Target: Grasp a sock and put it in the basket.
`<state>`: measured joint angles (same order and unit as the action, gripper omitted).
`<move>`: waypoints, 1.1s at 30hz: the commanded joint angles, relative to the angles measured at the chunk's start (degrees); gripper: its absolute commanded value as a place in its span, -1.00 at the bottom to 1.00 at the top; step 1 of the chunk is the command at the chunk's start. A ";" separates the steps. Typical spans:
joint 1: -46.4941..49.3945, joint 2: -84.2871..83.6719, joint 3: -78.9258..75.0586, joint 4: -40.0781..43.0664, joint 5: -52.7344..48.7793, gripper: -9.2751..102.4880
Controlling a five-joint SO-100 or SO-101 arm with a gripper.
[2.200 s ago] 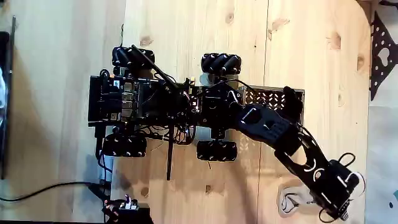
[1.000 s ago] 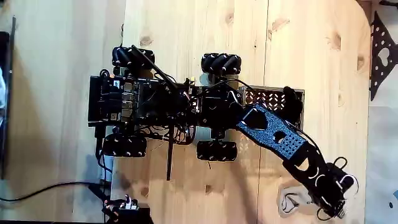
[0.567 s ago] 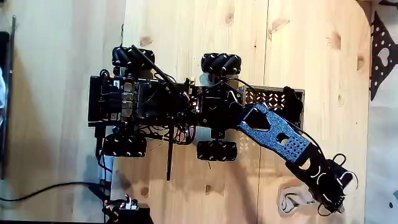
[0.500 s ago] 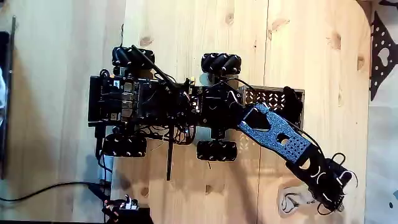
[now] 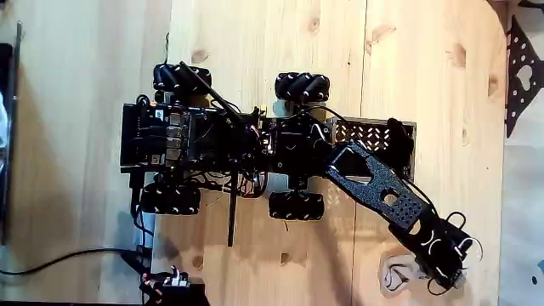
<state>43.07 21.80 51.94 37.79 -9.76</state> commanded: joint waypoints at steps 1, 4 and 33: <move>1.14 -0.44 -2.46 0.53 -1.76 -0.19; 1.85 -3.08 -3.25 0.09 -3.96 -0.19; -13.18 11.25 -14.15 20.83 9.93 -0.84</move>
<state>33.05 26.37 39.46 57.57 -2.02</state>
